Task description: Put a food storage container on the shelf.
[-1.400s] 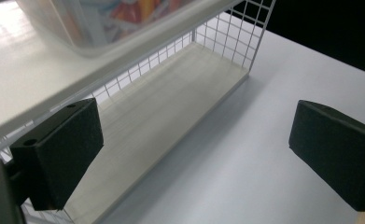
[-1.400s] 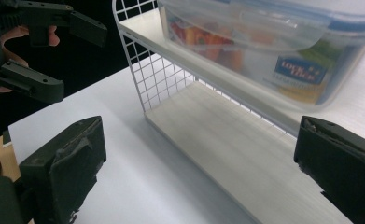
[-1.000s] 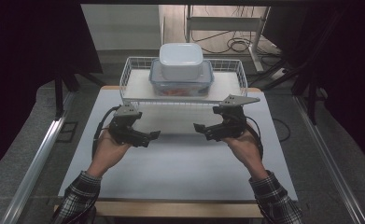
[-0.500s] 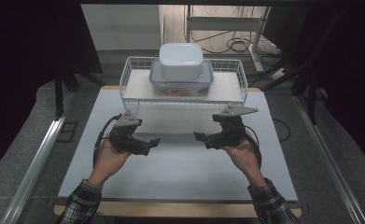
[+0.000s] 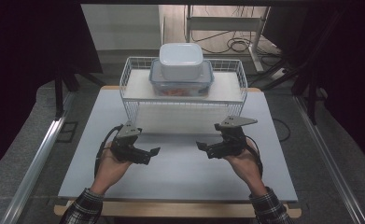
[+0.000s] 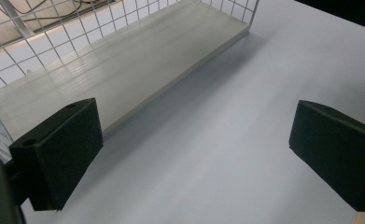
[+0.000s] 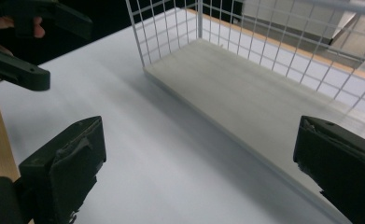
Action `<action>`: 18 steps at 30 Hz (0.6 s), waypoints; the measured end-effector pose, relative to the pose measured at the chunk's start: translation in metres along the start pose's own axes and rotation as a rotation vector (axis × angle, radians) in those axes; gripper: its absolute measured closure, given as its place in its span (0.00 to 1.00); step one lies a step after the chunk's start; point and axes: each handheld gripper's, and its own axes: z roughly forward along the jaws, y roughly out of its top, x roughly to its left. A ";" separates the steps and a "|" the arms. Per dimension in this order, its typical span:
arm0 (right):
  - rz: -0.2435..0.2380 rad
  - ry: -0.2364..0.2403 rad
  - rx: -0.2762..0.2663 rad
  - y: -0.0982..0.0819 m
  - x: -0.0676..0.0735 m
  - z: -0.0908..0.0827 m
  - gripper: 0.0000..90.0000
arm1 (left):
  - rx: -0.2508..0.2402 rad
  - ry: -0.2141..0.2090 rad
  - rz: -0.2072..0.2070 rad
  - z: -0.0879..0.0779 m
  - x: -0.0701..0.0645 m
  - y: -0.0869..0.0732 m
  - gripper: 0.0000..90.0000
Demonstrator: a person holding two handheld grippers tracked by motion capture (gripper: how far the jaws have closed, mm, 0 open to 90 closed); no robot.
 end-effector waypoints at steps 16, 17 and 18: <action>0.021 -0.026 0.013 -0.023 -0.004 -0.013 0.03 | 0.001 0.037 -0.019 -0.009 -0.002 -0.029 0.03; 0.020 -0.028 0.010 -0.025 -0.005 -0.014 0.03 | 0.001 0.037 -0.021 -0.010 -0.002 -0.031 0.03; 0.021 -0.029 0.011 -0.026 -0.005 -0.015 0.03 | 0.002 0.038 -0.025 -0.010 -0.001 -0.033 0.03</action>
